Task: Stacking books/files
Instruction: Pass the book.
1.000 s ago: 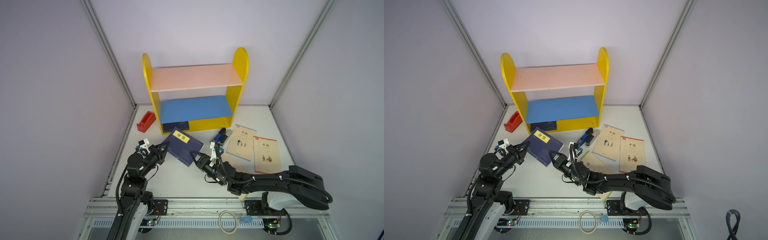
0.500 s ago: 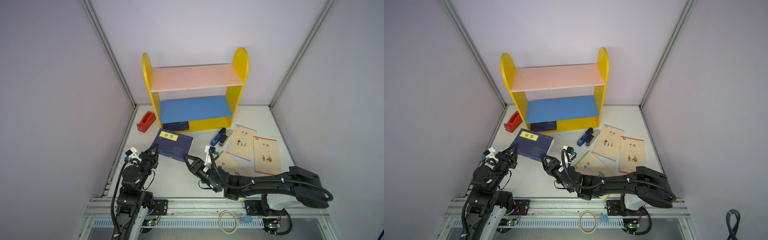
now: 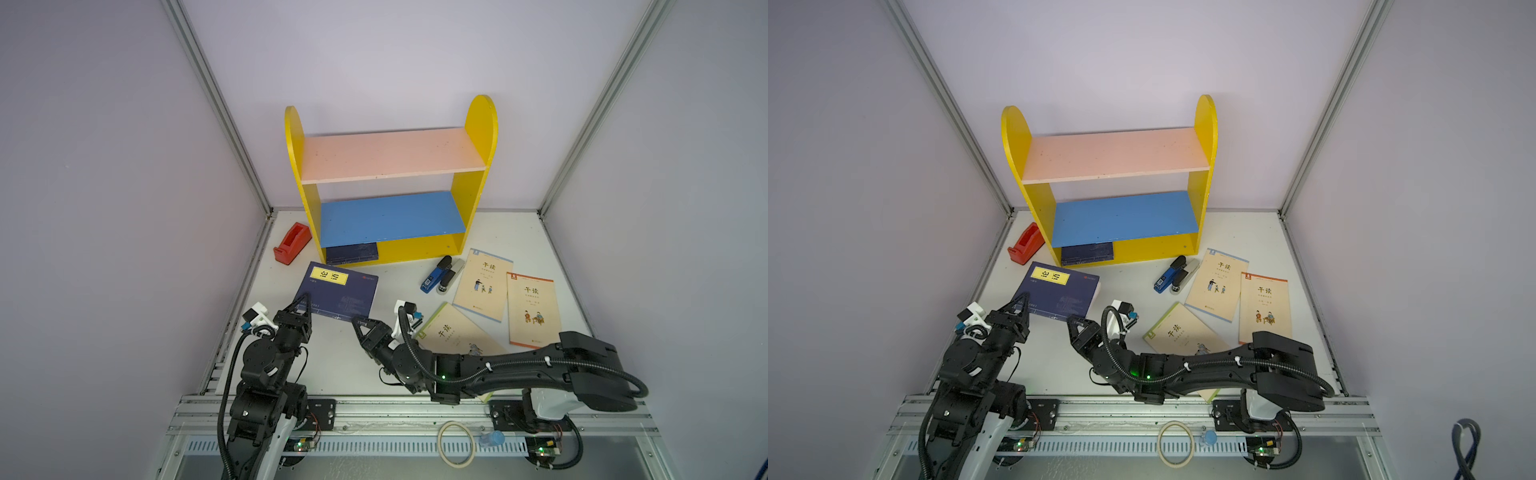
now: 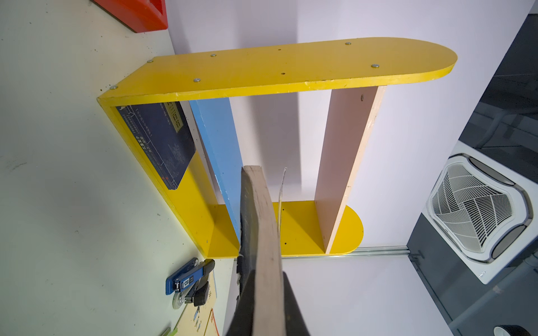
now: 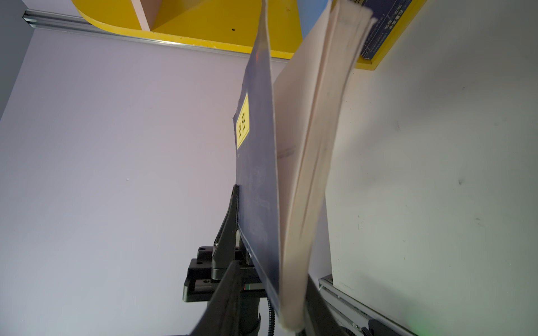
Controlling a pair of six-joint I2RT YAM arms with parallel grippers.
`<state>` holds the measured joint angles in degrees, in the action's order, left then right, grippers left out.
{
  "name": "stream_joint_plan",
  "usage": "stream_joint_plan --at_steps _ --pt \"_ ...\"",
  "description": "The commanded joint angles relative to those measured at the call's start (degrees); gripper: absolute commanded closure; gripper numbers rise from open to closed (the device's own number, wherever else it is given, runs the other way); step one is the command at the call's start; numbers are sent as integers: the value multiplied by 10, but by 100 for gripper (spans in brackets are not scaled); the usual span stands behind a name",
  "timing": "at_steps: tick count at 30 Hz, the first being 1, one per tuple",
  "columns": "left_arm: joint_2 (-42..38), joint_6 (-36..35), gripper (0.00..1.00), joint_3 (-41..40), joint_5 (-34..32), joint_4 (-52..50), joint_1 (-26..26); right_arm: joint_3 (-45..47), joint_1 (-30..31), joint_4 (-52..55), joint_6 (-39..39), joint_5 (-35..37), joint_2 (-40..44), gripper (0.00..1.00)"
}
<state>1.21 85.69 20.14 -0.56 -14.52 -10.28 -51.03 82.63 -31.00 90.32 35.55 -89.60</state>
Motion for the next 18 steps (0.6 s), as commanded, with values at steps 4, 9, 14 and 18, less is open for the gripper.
stream_joint_plan --at_steps 4,9,14,18 --pt "-9 -9 100 6 -7 -1 0 4 2 -26 -1 26 -5 69" --pt "-12 -8 100 13 -3 -10 0 16 2 -94 -52 38 -1 76" --pt "-12 -5 100 18 2 -10 0 14 2 -96 -53 44 0 85" --pt "-12 0 100 16 5 -7 0 11 0 -105 -58 42 -9 87"
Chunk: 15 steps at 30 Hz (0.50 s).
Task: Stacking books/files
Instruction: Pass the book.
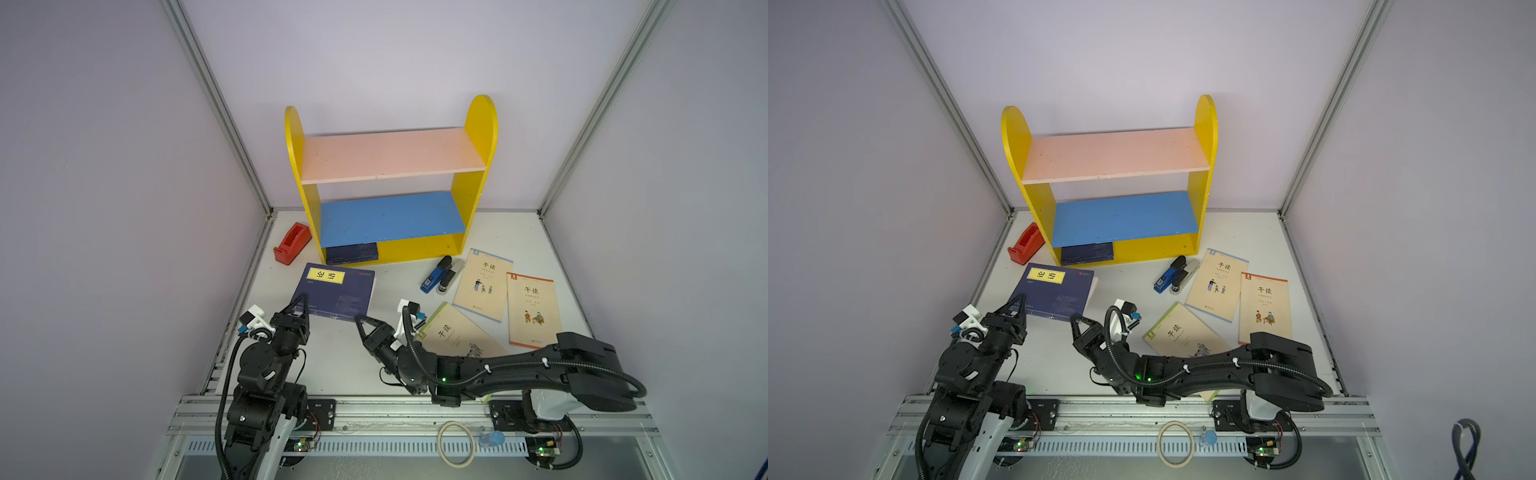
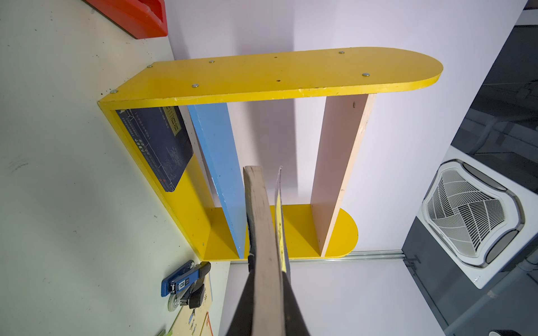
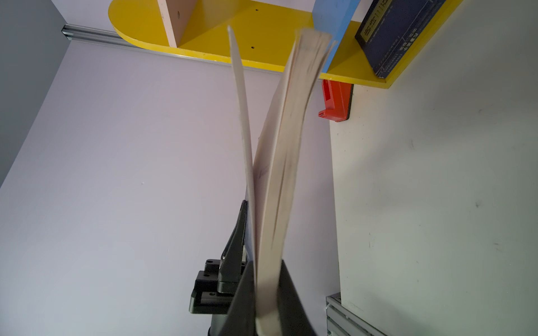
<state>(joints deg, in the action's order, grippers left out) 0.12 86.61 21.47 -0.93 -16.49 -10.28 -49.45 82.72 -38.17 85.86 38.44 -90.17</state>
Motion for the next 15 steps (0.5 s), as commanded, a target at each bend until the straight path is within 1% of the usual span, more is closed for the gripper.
stream_joint_plan --at_steps 1,5,11,13,15 --pt "-2 -7 100 2 10 13 0 -4 -2 -37 -15 13 -5 87" --pt "-1 -2 100 0 13 13 0 -2 -7 -41 -15 16 -4 83" --pt "-1 -1 100 2 13 15 0 4 -18 -47 -11 11 0 82" --pt "-1 0 100 1 13 16 0 4 -20 -49 -9 6 0 84" --pt "-1 1 100 2 13 17 0 2 -22 -51 -11 -1 -3 90"
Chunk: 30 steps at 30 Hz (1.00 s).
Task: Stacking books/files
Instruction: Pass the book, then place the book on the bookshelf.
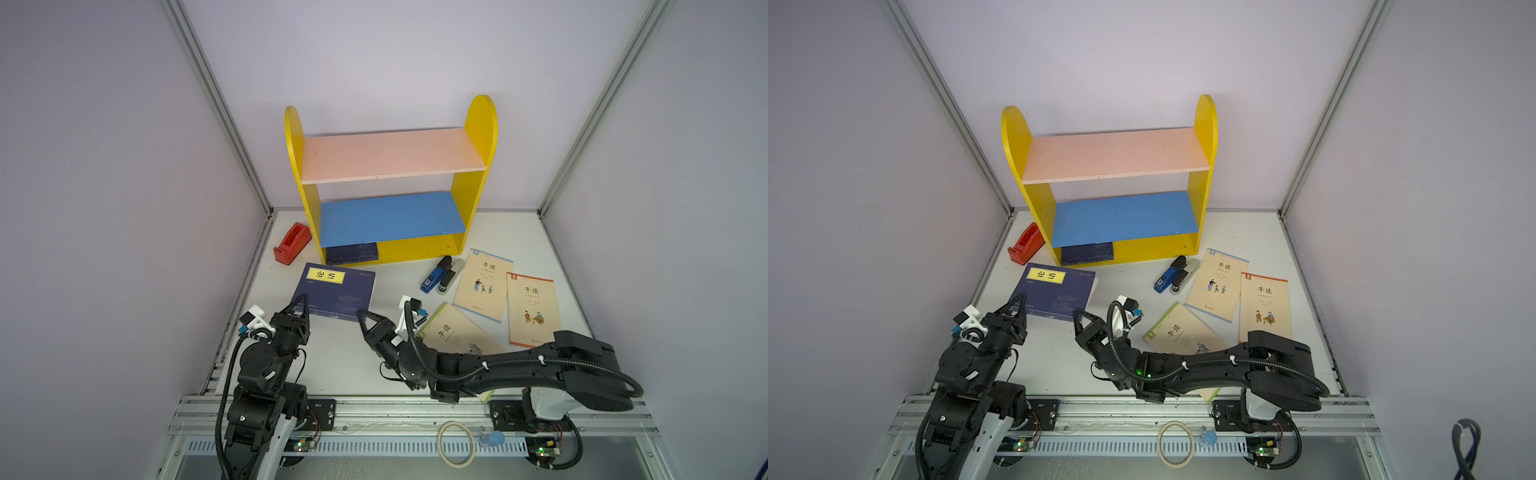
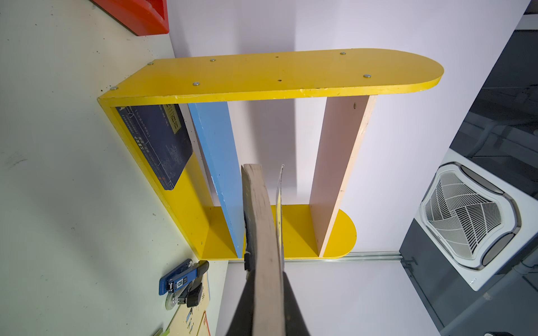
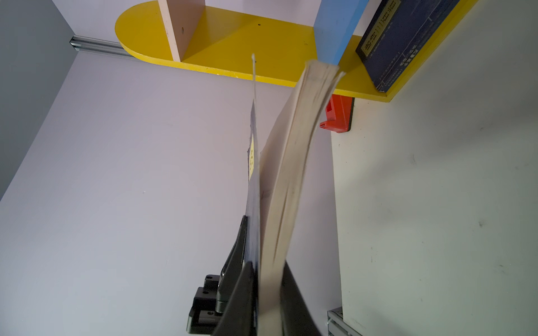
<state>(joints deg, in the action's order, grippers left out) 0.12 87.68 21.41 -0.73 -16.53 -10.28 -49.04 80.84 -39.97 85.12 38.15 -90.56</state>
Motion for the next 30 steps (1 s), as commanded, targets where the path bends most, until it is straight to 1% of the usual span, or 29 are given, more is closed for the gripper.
stream_joint_plan --at_steps 1,2,5,9,12,14,16,17,19,21,23,25,27,28,30 --pt "-1 -10 100 2 12 18 0 -4 -3 -33 -5 -2 0 95" --pt "-1 -10 100 2 12 17 0 -4 -4 -35 -5 -7 -2 99" --pt "-2 -11 99 3 12 11 0 -3 -6 -43 -4 -19 -5 100" --pt "-2 -14 59 15 1 -37 0 17 -17 -43 -3 -42 9 100" --pt "5 -32 37 26 -20 -71 0 44 -35 -29 -20 -64 34 100" --pt "22 -49 29 40 -43 -102 1 70 -56 -33 -54 -93 54 100" --pt "57 -71 22 58 -68 -129 3 104 -90 -62 -102 -148 70 100" --pt "81 -81 19 68 -76 -140 6 121 -107 -66 -112 -171 86 100" --pt "146 -116 14 90 -75 -134 17 150 -146 -40 -106 -209 118 100" --pt "229 -155 12 120 -57 -124 40 175 -183 -21 -108 -245 146 100" --pt "309 -182 10 156 -36 -134 74 186 -215 -12 -135 -288 171 100" --pt "375 -198 10 174 6 -126 120 168 -243 64 -159 -322 198 100" --pt "411 -205 12 154 62 -74 163 151 -265 121 -181 -358 210 100" --pt "418 -213 13 135 83 -40 176 152 -278 115 -186 -380 210 100" --pt "420 -228 13 103 91 5 189 166 -308 78 -187 -424 200 100"
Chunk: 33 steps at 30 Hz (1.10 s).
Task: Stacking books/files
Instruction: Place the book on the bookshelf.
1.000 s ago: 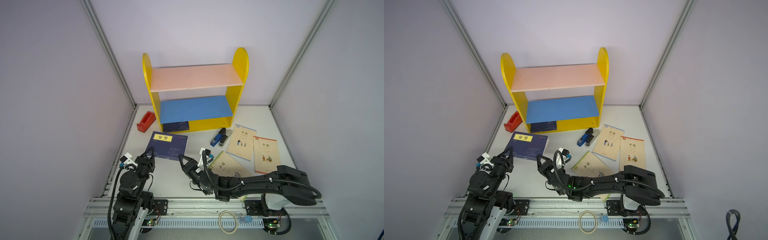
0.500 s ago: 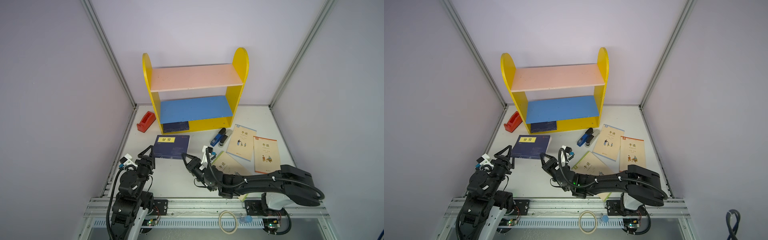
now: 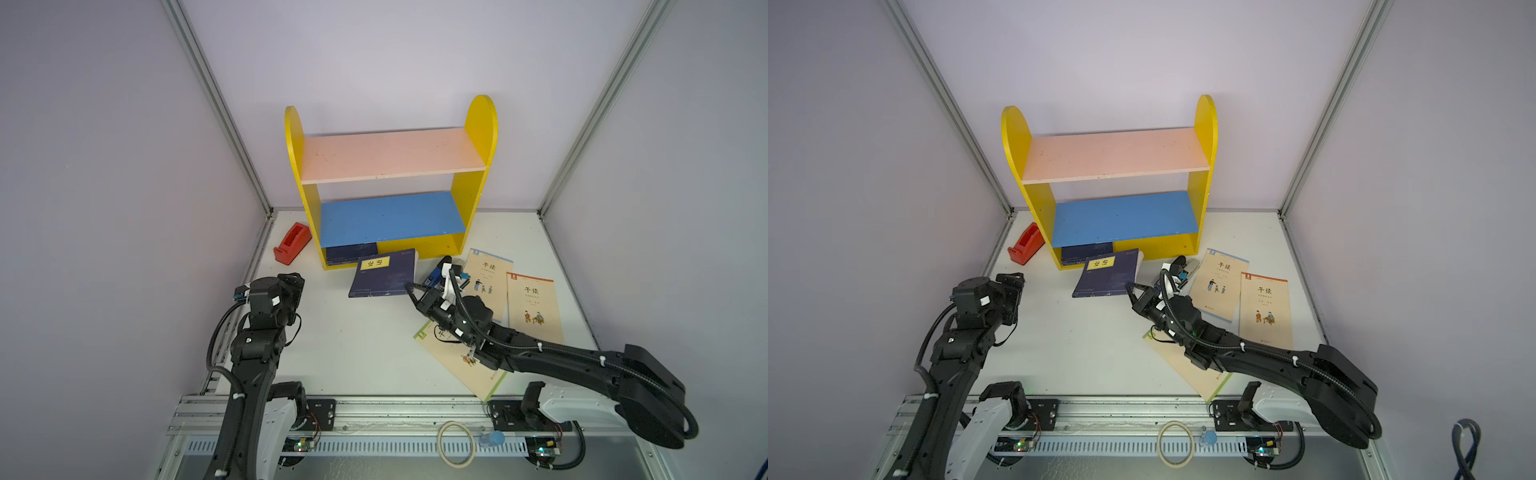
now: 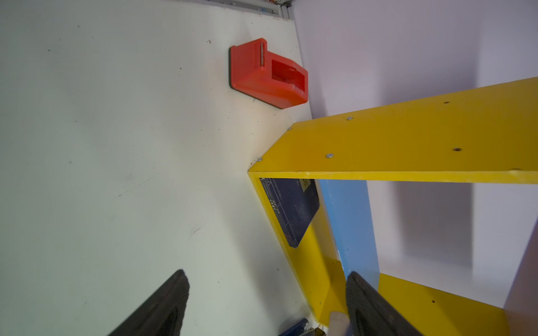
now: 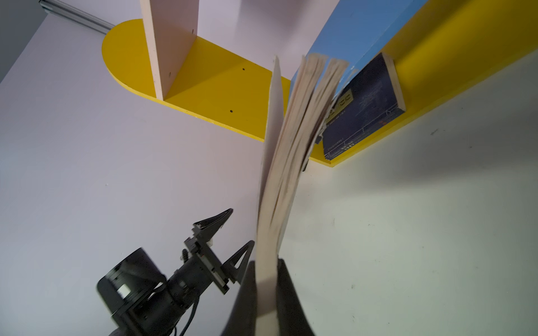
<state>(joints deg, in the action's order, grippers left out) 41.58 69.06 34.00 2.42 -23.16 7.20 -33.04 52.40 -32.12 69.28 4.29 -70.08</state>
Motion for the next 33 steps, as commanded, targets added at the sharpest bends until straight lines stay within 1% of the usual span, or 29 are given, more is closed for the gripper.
stream_joint_plan --at_steps 1,4,8,11,14,16,17,19,24,26,29,33 --pt "3 -55 12 -29 57 77 20 11 -40 -17 -26 -103 -13 100" --pt "-11 -89 12 -28 28 72 26 18 -94 -75 -13 -167 -61 100" --pt "-49 -114 12 -30 8 80 26 23 -149 -220 38 -253 -162 100" --pt "-85 -124 11 -36 -19 72 25 5 -171 -295 86 -293 -247 100" --pt "-108 -125 11 -43 -18 80 25 -35 -185 -403 150 -338 -357 100" --pt "-112 -126 11 -43 -17 77 24 -68 -192 -486 200 -354 -427 100" --pt "-111 -125 11 -41 -18 76 23 -92 -192 -484 214 -364 -452 100" --pt "-108 -126 11 -41 -17 74 23 -117 -194 -484 215 -361 -475 100" --pt "-99 -124 11 -41 -11 76 24 -135 -196 -420 172 -348 -461 100" --pt "-98 -124 11 -42 -12 77 24 -138 -198 -426 173 -349 -464 100" --pt "-101 -124 11 -42 -9 76 24 -151 -199 -463 194 -356 -488 100" --pt "-108 -124 11 -40 -11 73 24 -184 -202 -458 199 -352 -531 100"
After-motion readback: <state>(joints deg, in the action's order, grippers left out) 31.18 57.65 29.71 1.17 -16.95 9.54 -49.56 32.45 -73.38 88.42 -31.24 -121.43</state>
